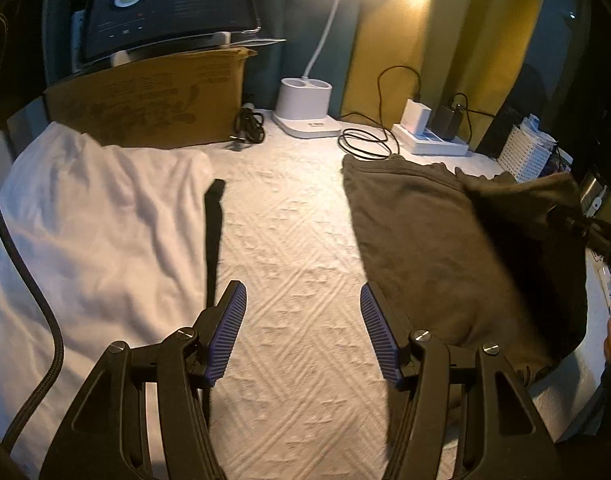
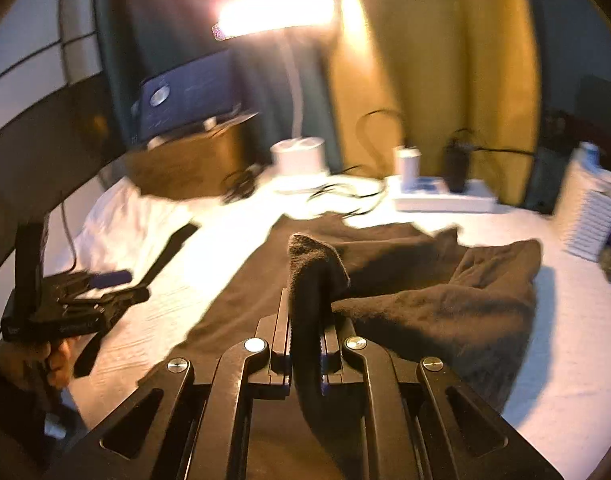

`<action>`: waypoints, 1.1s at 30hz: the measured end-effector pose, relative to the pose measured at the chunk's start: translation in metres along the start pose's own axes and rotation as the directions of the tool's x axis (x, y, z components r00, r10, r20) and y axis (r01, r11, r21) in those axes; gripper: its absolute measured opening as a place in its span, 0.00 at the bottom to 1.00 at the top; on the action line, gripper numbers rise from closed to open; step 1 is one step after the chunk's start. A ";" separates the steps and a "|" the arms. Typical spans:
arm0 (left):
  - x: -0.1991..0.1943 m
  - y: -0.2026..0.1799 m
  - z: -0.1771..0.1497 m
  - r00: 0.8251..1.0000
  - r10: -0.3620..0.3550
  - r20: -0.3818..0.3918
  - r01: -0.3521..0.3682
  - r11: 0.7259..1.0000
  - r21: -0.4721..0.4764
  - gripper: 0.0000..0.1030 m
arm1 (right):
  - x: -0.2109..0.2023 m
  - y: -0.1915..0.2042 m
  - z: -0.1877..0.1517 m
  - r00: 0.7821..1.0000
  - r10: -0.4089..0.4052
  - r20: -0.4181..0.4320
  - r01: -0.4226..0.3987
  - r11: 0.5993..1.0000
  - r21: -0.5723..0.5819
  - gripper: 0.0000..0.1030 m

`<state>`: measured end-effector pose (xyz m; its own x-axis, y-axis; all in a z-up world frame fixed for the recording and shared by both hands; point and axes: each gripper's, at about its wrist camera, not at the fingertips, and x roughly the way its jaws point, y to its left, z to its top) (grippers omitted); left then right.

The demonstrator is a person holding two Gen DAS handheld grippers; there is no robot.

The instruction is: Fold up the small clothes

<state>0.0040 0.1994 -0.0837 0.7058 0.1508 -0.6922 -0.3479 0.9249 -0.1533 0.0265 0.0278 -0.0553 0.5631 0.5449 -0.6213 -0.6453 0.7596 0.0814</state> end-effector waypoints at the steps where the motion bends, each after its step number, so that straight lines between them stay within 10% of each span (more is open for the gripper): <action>1: -0.001 0.002 0.000 1.000 0.001 0.002 -0.001 1.000 -0.001 0.58 | 0.003 0.007 0.000 1.000 0.014 -0.008 -0.014 1.000 -0.008 0.09; 23: -0.017 -0.008 -0.003 1.000 -0.012 0.011 0.011 1.000 0.027 0.58 | 0.073 0.075 -0.060 0.957 0.144 -0.253 -0.162 0.986 -0.050 0.12; 26: -0.018 -0.015 -0.002 1.000 -0.016 0.008 0.016 0.999 0.044 0.58 | 0.072 0.084 -0.065 0.948 0.181 -0.263 -0.205 0.977 -0.064 0.35; 28: -0.018 -0.022 -0.001 1.000 -0.017 0.008 0.017 0.998 0.059 0.58 | 0.068 0.091 -0.067 0.936 0.231 -0.266 -0.258 0.963 -0.074 0.70; 33: -0.015 -0.038 0.007 1.000 -0.014 0.009 0.014 0.995 0.096 0.58 | 0.050 0.093 -0.069 0.943 0.215 -0.254 -0.249 0.962 -0.114 0.70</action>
<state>0.0106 0.1646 -0.0628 0.7162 0.1404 -0.6837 -0.2776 0.9560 -0.0944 -0.0403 0.1013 -0.1326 0.2616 0.5869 -0.7662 -0.8197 0.5542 0.1447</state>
